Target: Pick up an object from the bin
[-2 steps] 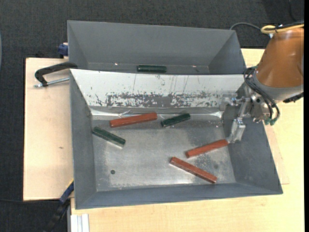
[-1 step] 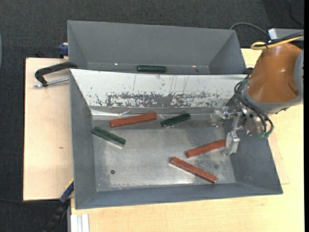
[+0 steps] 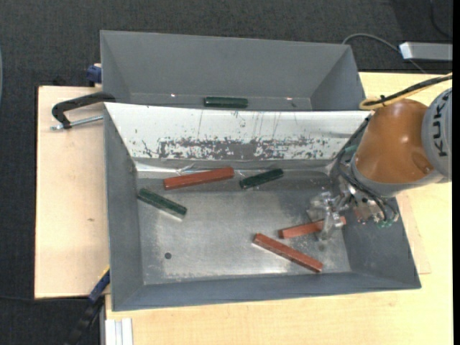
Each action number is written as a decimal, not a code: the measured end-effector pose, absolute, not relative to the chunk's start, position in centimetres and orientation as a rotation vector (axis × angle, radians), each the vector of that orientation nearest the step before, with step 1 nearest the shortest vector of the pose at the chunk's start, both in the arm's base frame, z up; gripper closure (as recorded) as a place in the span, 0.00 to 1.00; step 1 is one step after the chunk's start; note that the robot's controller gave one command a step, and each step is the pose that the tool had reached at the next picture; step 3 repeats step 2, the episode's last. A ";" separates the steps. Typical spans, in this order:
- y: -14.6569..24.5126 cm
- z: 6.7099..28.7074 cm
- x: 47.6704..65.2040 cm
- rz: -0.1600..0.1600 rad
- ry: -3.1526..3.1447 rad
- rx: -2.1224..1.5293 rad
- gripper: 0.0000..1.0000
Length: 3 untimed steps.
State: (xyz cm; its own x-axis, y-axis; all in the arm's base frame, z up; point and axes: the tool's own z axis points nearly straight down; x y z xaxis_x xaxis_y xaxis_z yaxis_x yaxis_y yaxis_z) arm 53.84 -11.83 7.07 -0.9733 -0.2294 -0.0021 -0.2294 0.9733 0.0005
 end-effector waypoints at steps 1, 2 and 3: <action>-11.8 7.1 53.8 0.001 3.118 -0.363 1.00; -14.7 22.1 56.8 -0.004 3.106 -0.418 1.00; -14.7 22.1 56.8 -0.004 3.106 -0.418 1.00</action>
Offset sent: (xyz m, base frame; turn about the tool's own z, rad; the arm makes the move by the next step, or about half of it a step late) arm 0.0274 -0.0289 0.1479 -0.0381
